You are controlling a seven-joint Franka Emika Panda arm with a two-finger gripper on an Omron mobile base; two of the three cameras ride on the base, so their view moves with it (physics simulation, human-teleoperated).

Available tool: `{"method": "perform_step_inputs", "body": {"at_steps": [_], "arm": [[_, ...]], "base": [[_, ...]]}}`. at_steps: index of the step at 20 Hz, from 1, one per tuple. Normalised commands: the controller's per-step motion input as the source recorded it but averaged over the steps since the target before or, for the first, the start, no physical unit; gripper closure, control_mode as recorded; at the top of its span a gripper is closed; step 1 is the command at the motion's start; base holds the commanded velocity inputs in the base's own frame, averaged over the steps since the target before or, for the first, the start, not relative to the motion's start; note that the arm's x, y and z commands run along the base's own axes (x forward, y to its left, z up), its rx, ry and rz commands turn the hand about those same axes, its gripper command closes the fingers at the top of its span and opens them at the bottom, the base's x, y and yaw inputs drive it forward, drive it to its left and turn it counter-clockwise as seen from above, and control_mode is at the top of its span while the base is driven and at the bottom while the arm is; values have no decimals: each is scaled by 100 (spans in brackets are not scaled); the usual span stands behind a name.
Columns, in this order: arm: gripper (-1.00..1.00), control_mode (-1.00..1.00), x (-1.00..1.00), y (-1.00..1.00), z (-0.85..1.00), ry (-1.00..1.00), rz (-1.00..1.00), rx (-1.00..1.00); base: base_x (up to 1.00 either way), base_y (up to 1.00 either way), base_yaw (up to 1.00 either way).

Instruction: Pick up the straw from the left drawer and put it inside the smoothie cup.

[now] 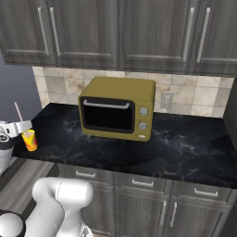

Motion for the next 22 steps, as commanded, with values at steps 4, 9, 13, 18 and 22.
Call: {"method": "perform_step_inputs", "body": {"at_steps": [4,9,13,18,22], "arm": [[100,-100,2,0,7,-2,0,1],[100,-100,16,0,6,0,0,0],[100,-100,21,0,0,0,0,0],[100,-100,21,4,0,0,0,0],[100,-100,12,13,0,0,0,0]], "base": [[0,0,0],[0,0,0],[0,0,0],[0,0,0],[0,0,0]]}}
